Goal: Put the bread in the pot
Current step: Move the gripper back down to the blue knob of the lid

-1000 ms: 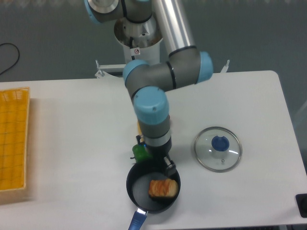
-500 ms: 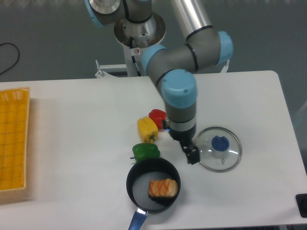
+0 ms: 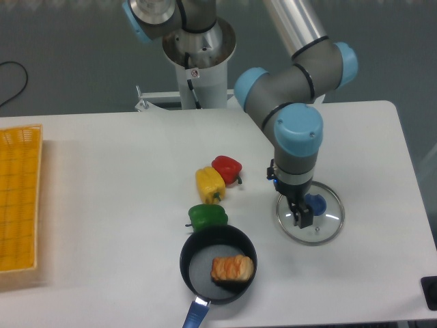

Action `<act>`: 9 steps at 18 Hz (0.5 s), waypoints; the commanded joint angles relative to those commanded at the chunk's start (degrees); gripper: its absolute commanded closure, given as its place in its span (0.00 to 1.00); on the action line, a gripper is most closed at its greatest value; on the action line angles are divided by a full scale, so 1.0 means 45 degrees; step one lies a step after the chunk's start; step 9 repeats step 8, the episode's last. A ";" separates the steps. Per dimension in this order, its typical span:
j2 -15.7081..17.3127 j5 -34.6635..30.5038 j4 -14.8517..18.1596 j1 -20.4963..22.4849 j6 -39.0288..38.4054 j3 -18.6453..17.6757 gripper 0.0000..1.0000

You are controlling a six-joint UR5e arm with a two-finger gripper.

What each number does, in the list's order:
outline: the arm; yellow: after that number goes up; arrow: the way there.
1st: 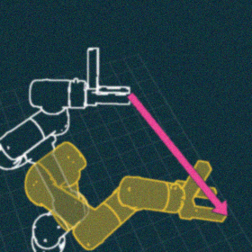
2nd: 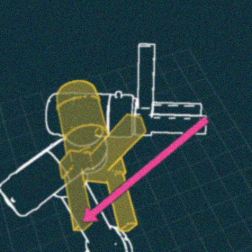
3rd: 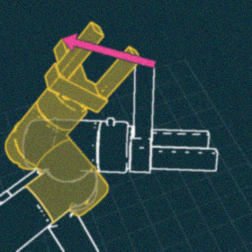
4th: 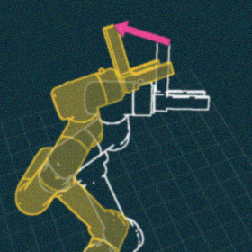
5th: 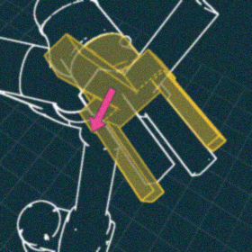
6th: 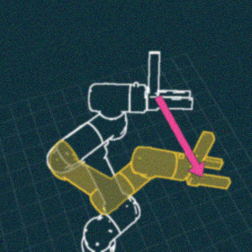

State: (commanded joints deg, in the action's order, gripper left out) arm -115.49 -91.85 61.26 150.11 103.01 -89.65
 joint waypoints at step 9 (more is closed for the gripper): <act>-0.0098 0.0020 -0.0020 0.0060 0.0020 0.0019 0.01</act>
